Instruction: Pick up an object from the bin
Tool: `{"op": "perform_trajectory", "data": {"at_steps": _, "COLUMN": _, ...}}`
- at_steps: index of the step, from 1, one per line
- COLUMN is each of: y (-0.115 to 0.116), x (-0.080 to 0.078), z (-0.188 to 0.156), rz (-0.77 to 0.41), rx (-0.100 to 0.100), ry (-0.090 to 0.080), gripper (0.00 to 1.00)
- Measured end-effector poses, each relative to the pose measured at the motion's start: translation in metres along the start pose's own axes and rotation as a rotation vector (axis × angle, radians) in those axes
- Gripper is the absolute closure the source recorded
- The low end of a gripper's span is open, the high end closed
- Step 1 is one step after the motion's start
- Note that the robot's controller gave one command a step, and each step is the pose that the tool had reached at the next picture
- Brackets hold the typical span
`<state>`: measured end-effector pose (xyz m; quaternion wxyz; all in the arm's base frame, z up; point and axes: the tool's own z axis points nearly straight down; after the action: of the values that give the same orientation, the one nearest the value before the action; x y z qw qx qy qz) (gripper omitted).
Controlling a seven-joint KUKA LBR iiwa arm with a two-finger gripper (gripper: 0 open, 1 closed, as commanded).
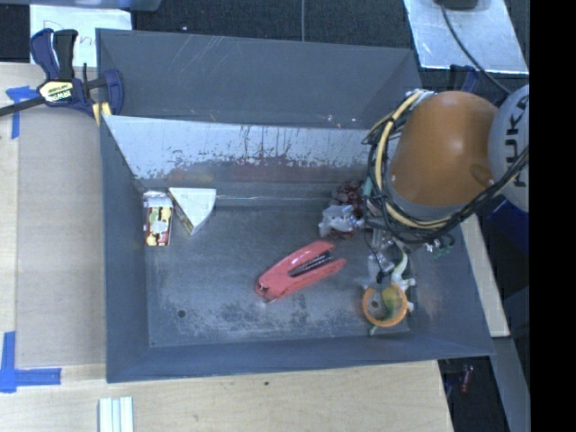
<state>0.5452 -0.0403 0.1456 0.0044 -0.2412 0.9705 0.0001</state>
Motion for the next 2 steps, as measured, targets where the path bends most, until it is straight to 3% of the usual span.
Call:
{"op": "perform_trajectory", "data": {"at_steps": 1, "y": -0.040, "x": 0.025, "z": 0.044, "rz": -0.269, "rx": 0.003, "ry": 0.000, "gripper": 0.00}}
{"op": "perform_trajectory", "data": {"at_steps": 2, "y": 0.070, "x": -0.058, "z": 0.063, "rz": -0.281, "rx": 0.020, "ry": -0.026, "gripper": 1.00}}
